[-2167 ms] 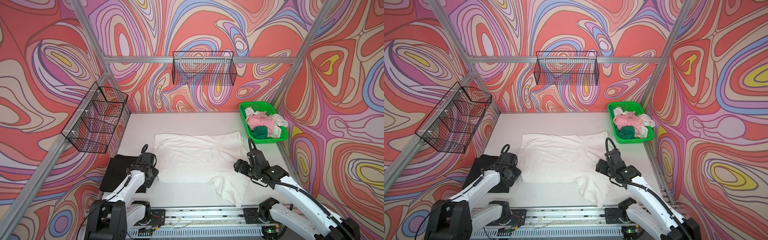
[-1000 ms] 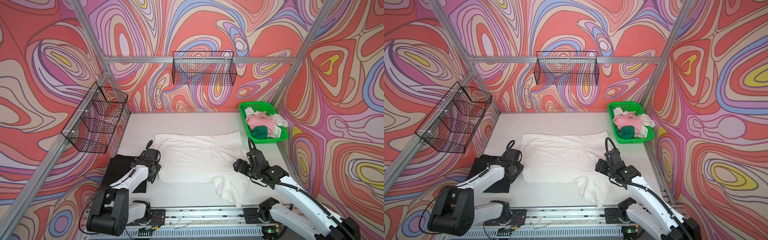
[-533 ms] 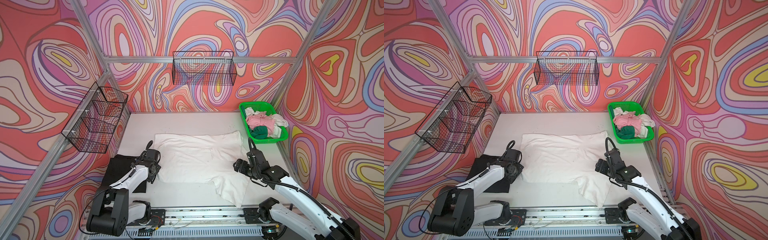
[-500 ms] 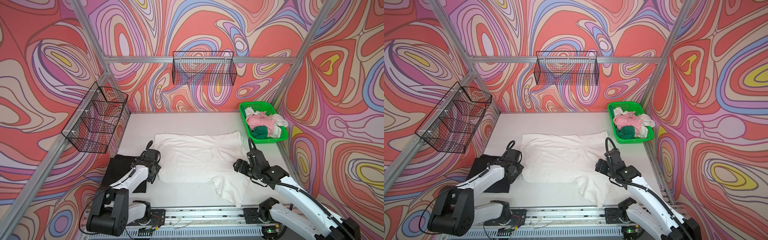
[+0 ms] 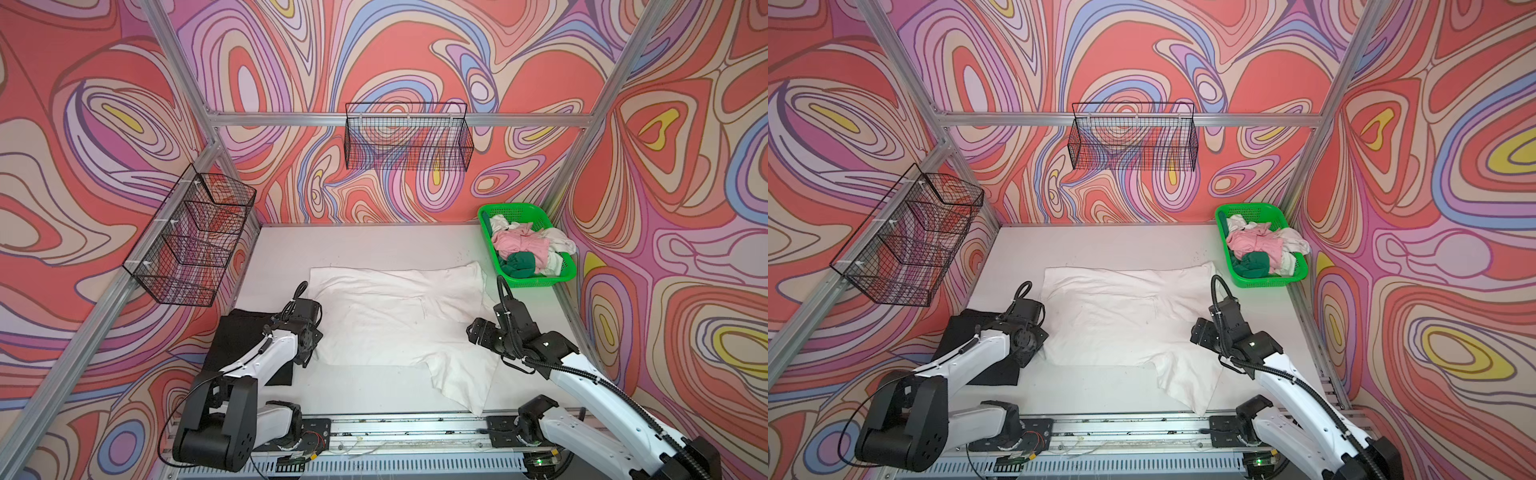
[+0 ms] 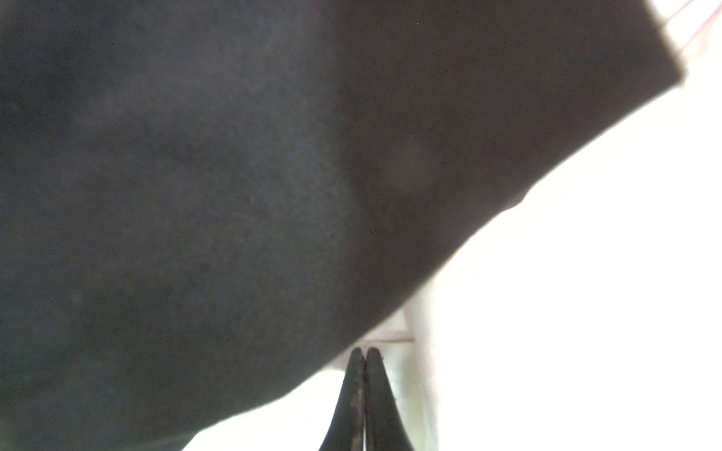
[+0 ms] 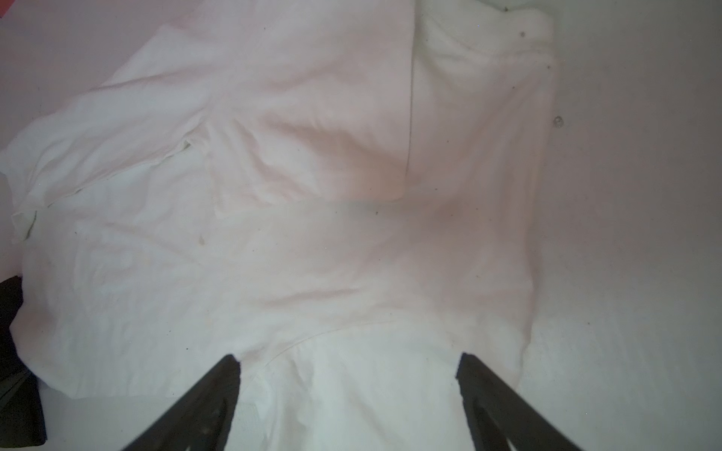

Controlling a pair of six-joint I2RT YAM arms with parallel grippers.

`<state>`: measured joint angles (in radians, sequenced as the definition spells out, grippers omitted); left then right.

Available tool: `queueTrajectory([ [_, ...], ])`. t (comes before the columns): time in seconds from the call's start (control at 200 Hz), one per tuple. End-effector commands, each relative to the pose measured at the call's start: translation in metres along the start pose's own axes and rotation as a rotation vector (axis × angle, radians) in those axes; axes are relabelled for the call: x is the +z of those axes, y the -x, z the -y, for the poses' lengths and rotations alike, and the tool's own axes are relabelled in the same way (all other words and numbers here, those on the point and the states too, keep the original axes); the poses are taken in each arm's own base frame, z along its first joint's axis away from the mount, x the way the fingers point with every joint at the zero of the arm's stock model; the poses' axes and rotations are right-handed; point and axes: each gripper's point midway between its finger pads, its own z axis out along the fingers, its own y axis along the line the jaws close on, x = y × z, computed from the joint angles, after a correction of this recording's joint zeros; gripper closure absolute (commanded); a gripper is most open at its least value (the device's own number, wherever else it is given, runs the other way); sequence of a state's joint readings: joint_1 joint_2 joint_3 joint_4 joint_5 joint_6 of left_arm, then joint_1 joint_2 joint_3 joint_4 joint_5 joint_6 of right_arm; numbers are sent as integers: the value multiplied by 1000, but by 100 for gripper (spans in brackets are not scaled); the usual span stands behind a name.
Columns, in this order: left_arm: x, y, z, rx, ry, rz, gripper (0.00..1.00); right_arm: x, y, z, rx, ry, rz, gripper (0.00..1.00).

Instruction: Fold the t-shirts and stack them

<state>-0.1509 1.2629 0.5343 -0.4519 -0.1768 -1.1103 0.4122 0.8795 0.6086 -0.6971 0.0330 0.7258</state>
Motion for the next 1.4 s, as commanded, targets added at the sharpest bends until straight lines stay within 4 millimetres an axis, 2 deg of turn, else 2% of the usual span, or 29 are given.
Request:
queueTrajectory([
  [0.0,-2,-15,-16,22,73,-76,100,-9,4,-5,-32,-4,-7,8],
  [0.18,-27,-9,-12,11,42,-70,100,-18,-6,-13,-118,12,-96,9],
  [0.391,-58,2,-13,3,0,-28,100,-13,-52,-32,-313,-48,-203,10],
  [0.526,-68,-1,-15,10,-7,-45,100,-16,-80,-44,-393,8,-264,11],
  [0.766,-92,9,-21,32,-21,-3,100,-13,-145,-32,-609,-106,-369,10],
  [0.876,-98,12,-23,47,-21,13,100,-12,-163,-28,-661,-134,-392,10],
  [1.021,-99,12,-25,64,-21,19,100,-9,-171,-21,-682,-174,-398,10],
  [1.152,-99,13,-28,75,-16,30,100,-7,-163,-20,-681,-216,-355,11],
  [1.392,-98,18,-32,91,11,61,100,1,-182,-15,-728,-223,-417,19],
])
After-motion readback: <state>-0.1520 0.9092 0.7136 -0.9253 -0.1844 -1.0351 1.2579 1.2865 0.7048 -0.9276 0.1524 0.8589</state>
